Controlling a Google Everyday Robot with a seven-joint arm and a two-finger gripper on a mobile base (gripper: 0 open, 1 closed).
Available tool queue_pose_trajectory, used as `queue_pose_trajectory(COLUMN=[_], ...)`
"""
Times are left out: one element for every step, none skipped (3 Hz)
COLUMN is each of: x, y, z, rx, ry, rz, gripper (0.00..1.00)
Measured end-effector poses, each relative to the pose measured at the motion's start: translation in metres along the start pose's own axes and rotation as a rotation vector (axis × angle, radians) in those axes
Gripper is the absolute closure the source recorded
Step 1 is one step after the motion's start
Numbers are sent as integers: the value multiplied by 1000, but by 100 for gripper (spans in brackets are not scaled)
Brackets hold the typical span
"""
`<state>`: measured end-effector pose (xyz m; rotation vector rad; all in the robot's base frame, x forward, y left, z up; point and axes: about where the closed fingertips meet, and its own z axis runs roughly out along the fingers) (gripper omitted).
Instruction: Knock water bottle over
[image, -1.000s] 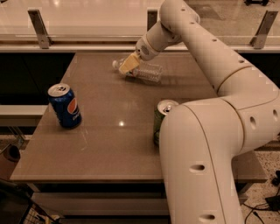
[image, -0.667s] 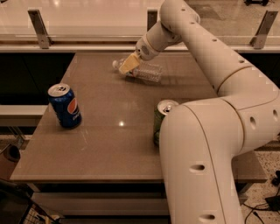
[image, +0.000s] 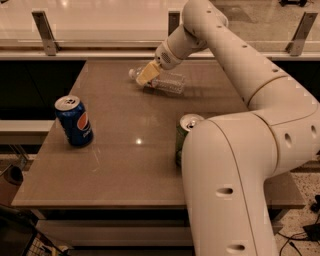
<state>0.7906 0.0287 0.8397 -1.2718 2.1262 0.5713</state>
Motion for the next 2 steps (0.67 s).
queue_pose_trajectory(x=[0, 0], y=[1, 1], z=[4, 4], rx=[-5, -5], ry=[3, 3], rz=[0, 0], gripper=[0, 0])
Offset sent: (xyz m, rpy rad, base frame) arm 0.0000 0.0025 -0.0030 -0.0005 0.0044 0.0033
